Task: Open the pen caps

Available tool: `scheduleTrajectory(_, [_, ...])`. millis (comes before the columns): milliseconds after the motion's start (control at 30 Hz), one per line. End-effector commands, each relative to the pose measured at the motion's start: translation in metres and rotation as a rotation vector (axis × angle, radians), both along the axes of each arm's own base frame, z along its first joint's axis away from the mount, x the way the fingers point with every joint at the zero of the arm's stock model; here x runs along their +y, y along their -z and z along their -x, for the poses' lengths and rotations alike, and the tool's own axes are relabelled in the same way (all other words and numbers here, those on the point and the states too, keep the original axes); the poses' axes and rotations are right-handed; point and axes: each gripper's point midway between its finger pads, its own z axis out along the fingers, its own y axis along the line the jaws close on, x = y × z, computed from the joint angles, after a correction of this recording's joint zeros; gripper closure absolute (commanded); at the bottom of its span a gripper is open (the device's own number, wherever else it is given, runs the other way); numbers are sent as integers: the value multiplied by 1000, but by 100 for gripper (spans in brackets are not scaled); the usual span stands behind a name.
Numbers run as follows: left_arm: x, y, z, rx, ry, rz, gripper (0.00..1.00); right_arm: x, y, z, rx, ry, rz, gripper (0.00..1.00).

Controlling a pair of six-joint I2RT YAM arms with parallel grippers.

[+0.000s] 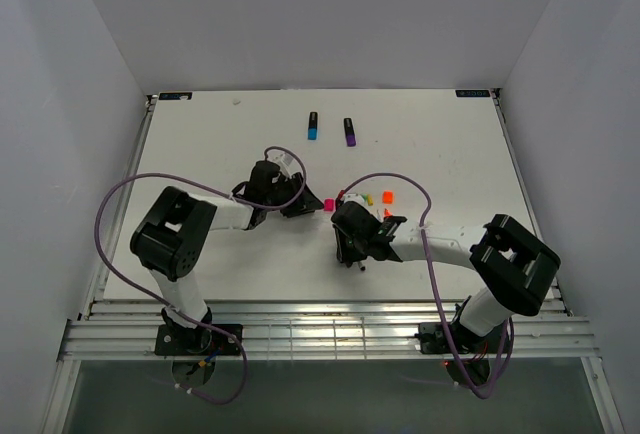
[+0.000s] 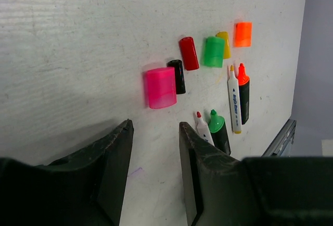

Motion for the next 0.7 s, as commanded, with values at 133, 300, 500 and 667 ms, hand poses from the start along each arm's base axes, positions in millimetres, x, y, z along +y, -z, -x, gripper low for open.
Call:
scheduleTrajectory(133, [12, -35, 5, -98, -22, 6, 46, -16, 14, -3, -2, 22, 69, 67])
scheduleTrajectory(300, [16, -50, 5, -132, -37, 8, 45, -16, 12, -4, -7, 21, 68, 64])
scheduleTrajectory(500, [18, -74, -11, -213, -39, -31, 45, -11, 2, -6, -22, -1, 41, 61])
scheduleTrajectory(667, [26, -93, -39, -288, -73, -99, 44, -3, -29, -16, -92, -20, -5, 52])
